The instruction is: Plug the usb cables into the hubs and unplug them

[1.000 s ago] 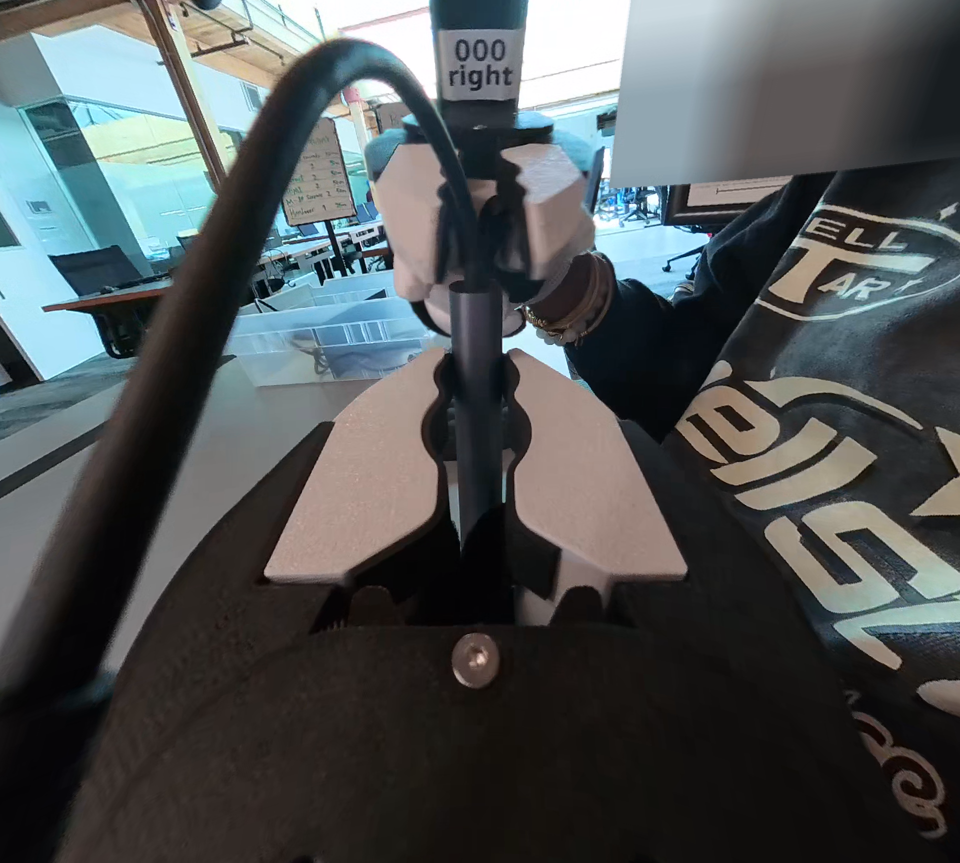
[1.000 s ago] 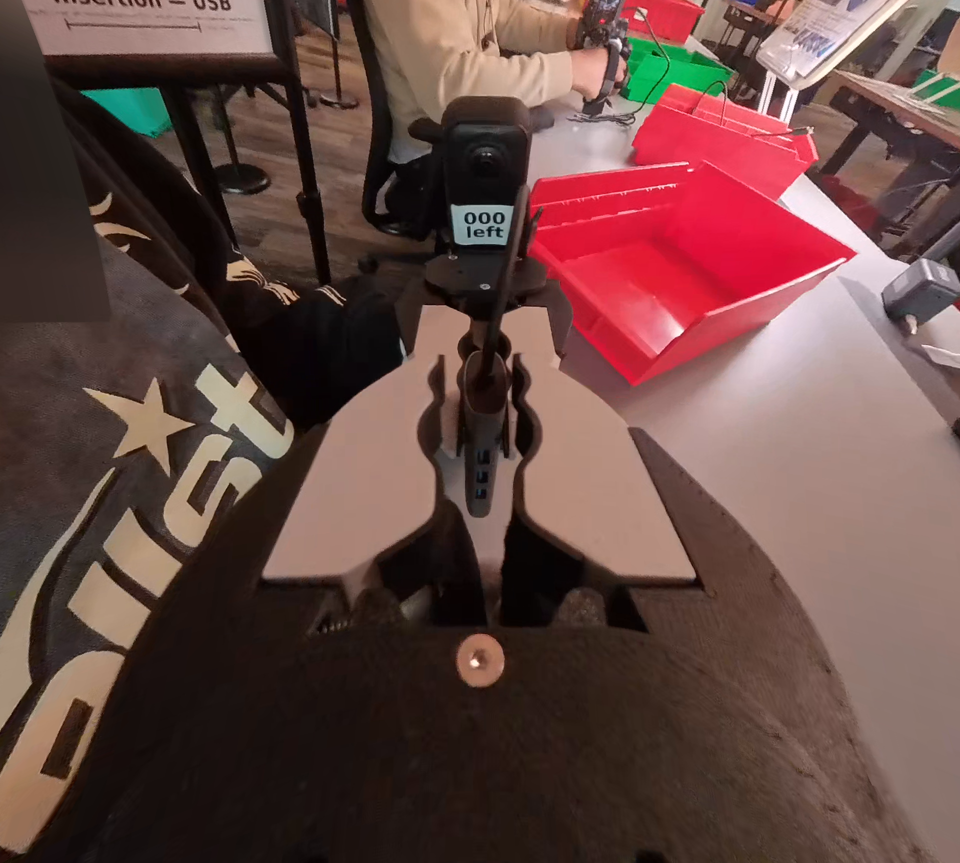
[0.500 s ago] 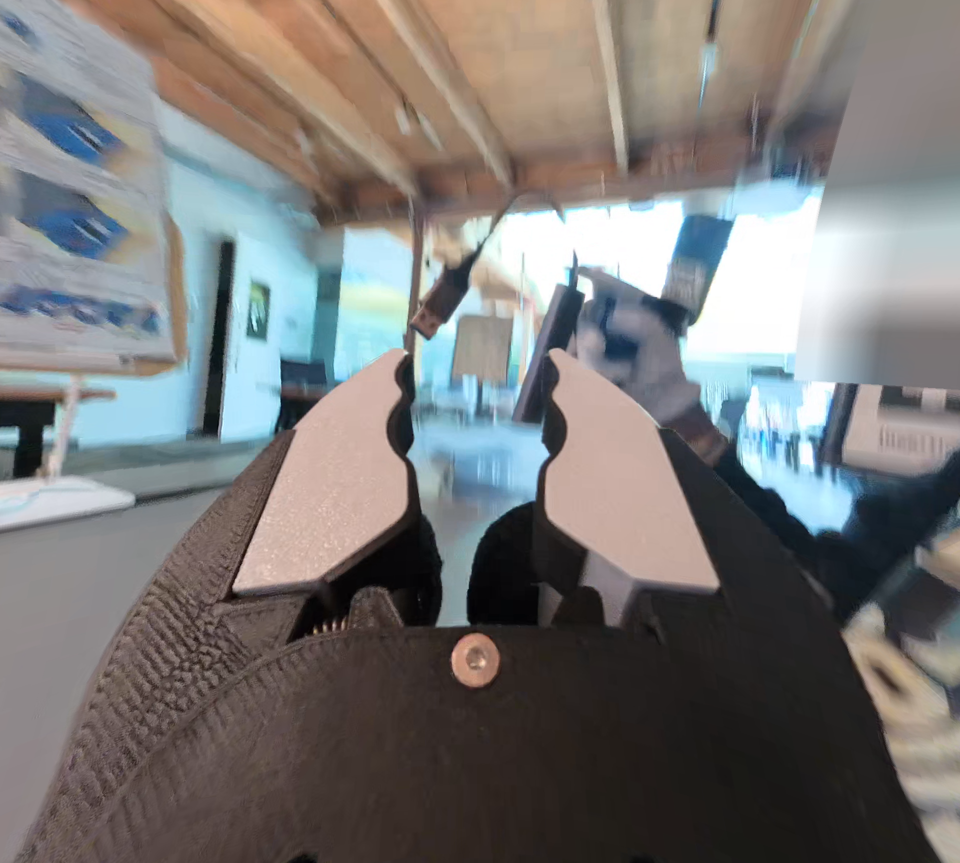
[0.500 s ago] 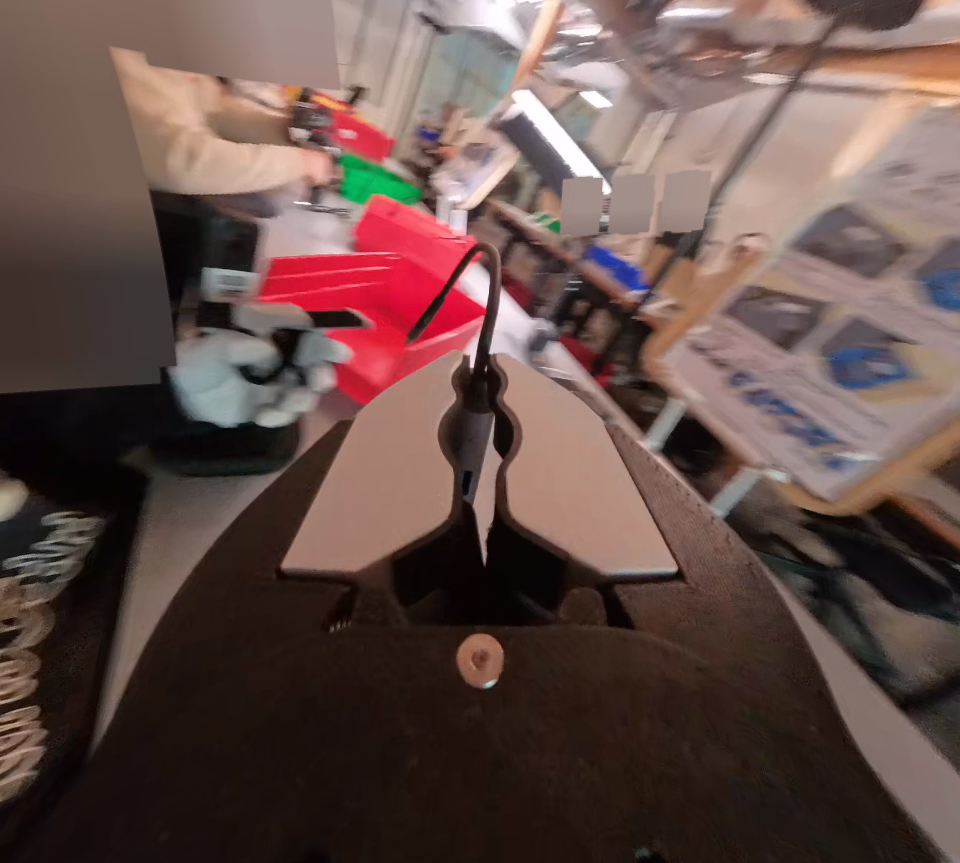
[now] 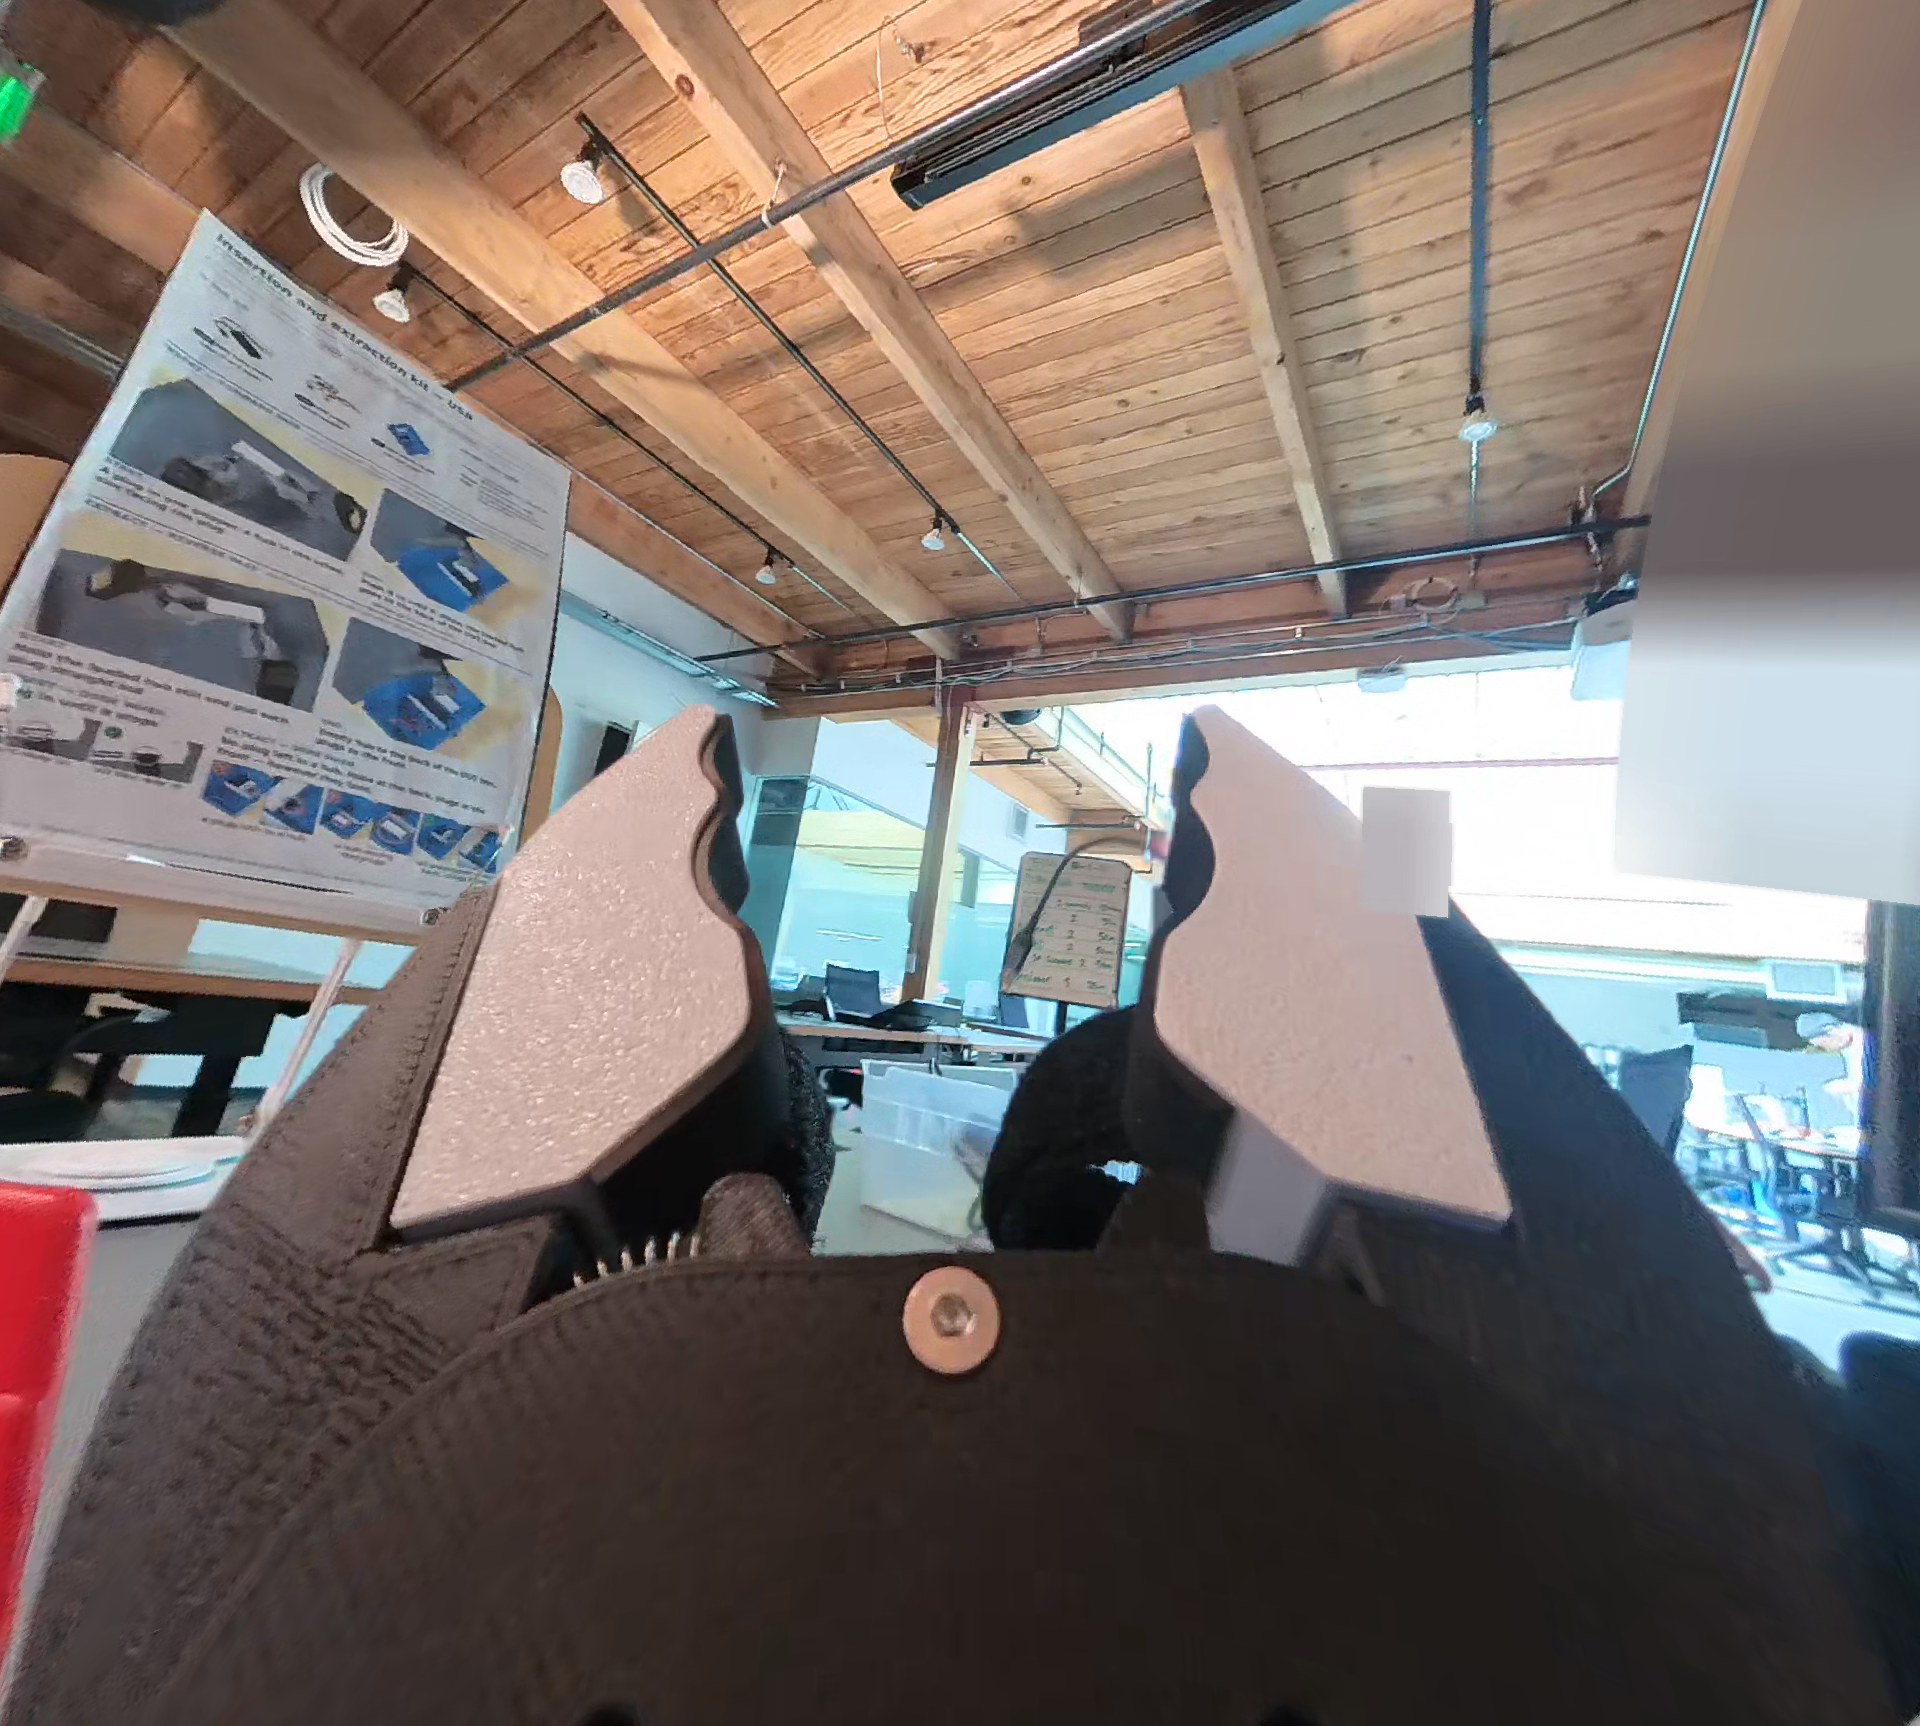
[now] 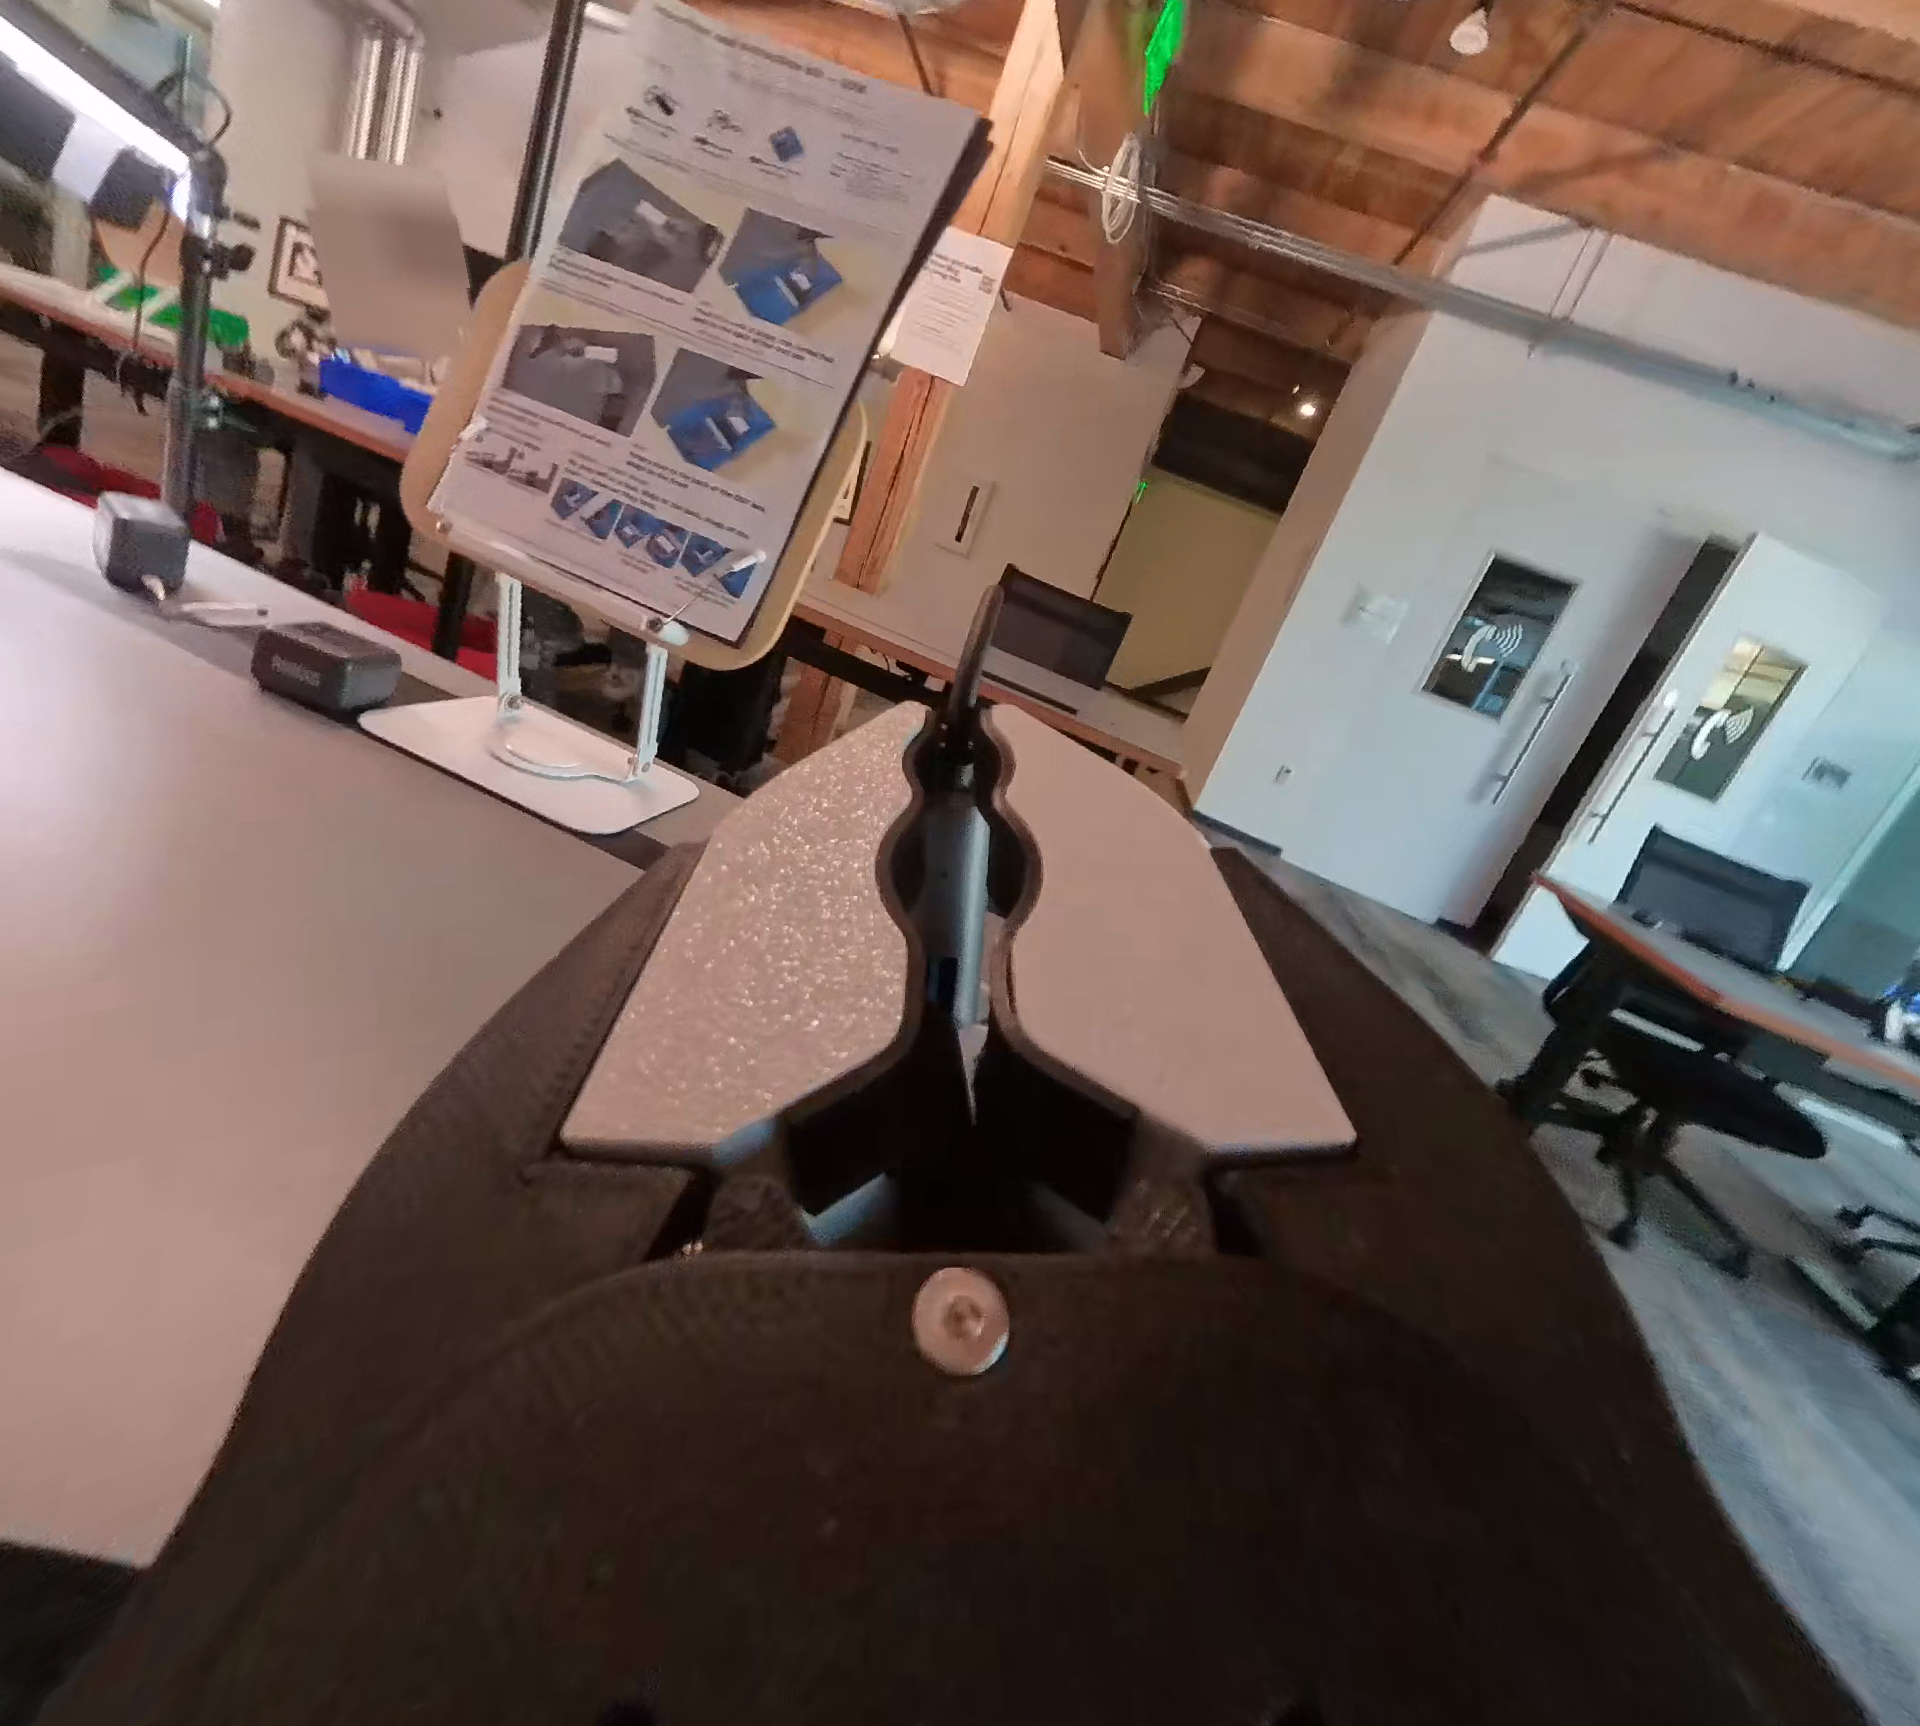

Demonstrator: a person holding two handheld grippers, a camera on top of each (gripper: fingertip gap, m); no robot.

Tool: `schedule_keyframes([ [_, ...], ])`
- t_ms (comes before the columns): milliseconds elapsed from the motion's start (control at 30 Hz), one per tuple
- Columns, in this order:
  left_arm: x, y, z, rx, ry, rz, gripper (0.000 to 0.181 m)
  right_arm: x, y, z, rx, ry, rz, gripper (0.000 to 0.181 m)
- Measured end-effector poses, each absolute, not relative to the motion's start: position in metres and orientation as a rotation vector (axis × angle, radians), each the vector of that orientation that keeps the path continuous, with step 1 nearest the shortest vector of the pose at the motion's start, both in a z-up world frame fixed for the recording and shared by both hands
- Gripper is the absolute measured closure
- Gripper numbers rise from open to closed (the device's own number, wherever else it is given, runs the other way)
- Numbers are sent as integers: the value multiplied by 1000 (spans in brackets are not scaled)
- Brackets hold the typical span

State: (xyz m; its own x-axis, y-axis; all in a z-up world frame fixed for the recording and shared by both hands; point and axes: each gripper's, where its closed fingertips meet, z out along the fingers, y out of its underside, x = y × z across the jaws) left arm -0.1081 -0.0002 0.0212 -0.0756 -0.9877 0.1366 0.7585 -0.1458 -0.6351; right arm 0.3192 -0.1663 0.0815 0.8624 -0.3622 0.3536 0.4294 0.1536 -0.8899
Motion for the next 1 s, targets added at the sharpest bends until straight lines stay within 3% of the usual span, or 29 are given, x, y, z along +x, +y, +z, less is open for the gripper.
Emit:
schedule_keyframes([
  [233,-106,0,20,-650,487,-1612,103,378,-158,63,-1112,54,-630,175],
  [433,-103,-2,19,-655,501,-1639,104,403,-126,11,-1299,54,-676,175],
  [833,-98,-5,18,-670,520,-1713,106,395,-127,21,-1073,-94,-797,175],
  [1000,-97,-3,17,-683,516,-1721,106,418,-107,-14,-1329,-25,-752,175],
])
